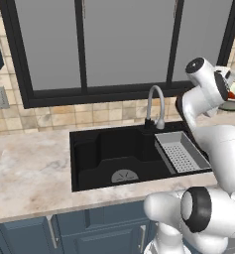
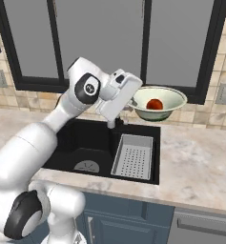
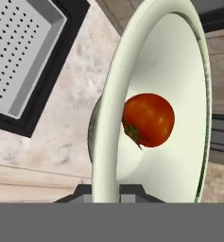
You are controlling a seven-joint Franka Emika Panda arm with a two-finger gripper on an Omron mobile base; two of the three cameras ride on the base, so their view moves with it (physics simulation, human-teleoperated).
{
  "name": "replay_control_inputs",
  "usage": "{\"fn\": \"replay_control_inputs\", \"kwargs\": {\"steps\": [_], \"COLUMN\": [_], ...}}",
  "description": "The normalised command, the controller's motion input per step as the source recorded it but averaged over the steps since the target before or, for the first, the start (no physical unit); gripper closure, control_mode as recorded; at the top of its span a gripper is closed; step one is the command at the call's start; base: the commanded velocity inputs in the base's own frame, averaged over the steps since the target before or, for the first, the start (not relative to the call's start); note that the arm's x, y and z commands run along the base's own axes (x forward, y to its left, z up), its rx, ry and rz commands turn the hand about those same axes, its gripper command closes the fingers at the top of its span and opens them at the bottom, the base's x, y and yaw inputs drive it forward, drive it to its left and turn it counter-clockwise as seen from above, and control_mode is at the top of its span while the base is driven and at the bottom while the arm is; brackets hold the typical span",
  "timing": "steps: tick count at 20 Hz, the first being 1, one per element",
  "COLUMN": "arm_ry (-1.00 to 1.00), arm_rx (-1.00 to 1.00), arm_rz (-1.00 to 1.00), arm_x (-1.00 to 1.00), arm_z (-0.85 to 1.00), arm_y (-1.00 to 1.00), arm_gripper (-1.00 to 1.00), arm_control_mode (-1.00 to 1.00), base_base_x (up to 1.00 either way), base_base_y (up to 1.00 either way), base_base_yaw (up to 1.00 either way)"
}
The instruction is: Pick the tomato from the sink and place it in the bowl. Then pick the bowl and place it in the microwave. Then close the microwave door and press the start button.
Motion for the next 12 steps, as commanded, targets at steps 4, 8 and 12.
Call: {"fn": "replay_control_inputs", "kwargs": {"steps": [4,8,12], "arm_ry": [0.00,0.00,0.00], "arm_rx": [0.02,0.01,0.07], "arm_rz": [0.08,0.26,0.32], "arm_x": [-0.09,0.00,-0.27], "arm_z": [0.99,0.63,0.27], "arm_y": [0.86,0.99,1.00], "arm_gripper": [1.00,1.00,1.00], "arm_control_mode": [-1.00,-1.00,-1.00], "base_base_x": [0.00,0.00,0.00], "base_base_y": [0.00,0.00,0.00], "base_base_yaw": [0.00,0.00,0.00]}}
